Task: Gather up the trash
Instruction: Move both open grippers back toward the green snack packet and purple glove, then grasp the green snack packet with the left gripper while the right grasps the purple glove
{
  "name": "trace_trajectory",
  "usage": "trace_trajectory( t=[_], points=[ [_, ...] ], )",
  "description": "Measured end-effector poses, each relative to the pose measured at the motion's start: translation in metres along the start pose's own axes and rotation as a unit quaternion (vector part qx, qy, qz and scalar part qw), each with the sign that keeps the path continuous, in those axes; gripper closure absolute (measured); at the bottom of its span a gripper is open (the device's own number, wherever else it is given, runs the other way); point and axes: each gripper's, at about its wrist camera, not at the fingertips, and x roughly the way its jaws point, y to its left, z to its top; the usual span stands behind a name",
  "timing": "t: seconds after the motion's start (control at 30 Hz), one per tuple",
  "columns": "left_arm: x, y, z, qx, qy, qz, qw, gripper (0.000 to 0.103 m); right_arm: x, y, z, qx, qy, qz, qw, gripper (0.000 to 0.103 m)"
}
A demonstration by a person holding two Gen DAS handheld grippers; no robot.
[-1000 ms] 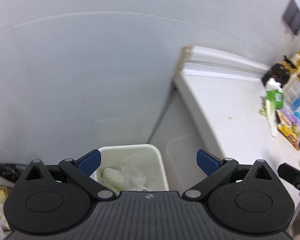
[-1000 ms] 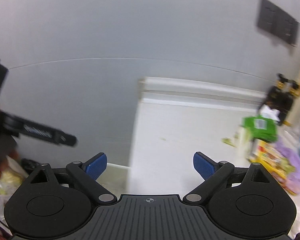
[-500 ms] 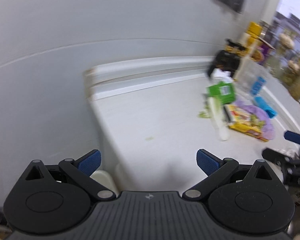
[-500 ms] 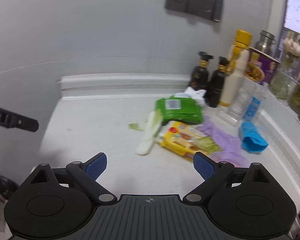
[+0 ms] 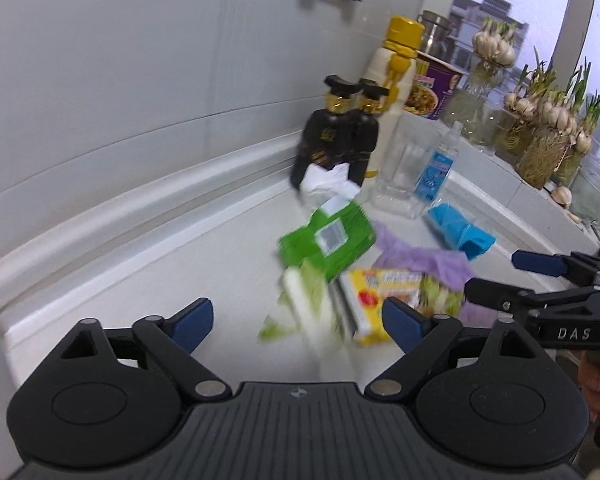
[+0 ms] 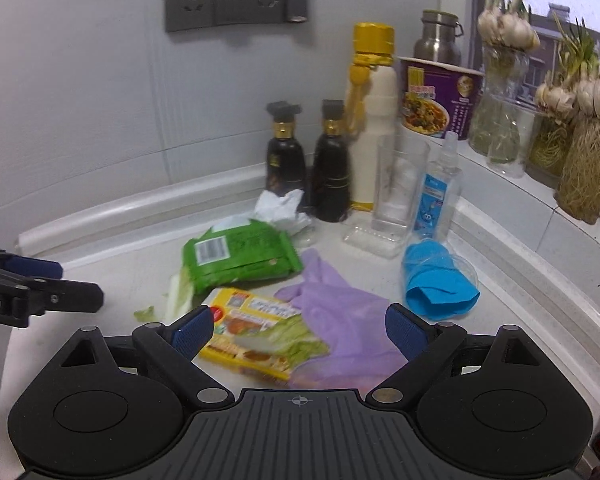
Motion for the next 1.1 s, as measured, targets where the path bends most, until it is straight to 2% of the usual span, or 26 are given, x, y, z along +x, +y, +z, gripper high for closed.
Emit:
trace_trajectory(
  t=[0.03, 0.13, 0.23, 0.3, 0.5, 0.7, 0.93, 0.97, 1.03, 1.1],
  points=[
    [0.007, -0.002, 0.005, 0.003, 0.000, -0.002, 1.0000, 0.019, 0.005, -0.003, 0.002, 0.005, 0.000, -0.001, 1.000, 0.011],
    [0.024, -0.007, 0.016, 0.017, -0.002, -0.007, 0.9998, 0.025, 0.018, -0.011, 0.005, 0.013, 0.002, 0.001, 1.000, 0.021],
    [0.042, -0.014, 0.023, 0.039, 0.002, -0.010, 0.9992, 0.031, 0.031, -0.015, 0.006, 0.011, 0.011, 0.007, 1.000, 0.038],
    [0.052, -0.018, 0.025, 0.053, 0.007, -0.009, 0.9985, 0.034, 0.039, -0.016, 0.007, 0.007, 0.018, 0.010, 1.000, 0.053],
    [0.074, -0.024, 0.029, 0.069, 0.027, -0.012, 0.9972, 0.044, 0.051, -0.016, 0.005, -0.014, 0.031, 0.015, 0.999, 0.074],
    [0.087, -0.025, 0.035, 0.069, 0.042, -0.008, 0.9967, 0.066, 0.050, -0.018, 0.007, -0.015, 0.021, 0.014, 1.000, 0.096],
    [0.094, -0.028, 0.042, 0.060, 0.048, -0.002, 0.9971, 0.072, 0.042, -0.024, 0.014, -0.006, 0.000, 0.003, 1.000, 0.102],
    [0.095, -0.029, 0.043, 0.061, 0.048, -0.002, 0.9969, 0.075, 0.040, -0.026, 0.016, -0.003, -0.004, 0.000, 1.000, 0.102],
    [0.096, -0.031, 0.044, 0.068, 0.048, -0.002, 0.9966, 0.089, 0.036, -0.029, 0.019, 0.004, -0.011, -0.004, 1.000, 0.102],
    [0.097, -0.034, 0.046, 0.077, 0.048, 0.001, 0.9959, 0.096, 0.033, -0.032, 0.023, 0.009, -0.019, -0.007, 1.000, 0.102]
  ],
)
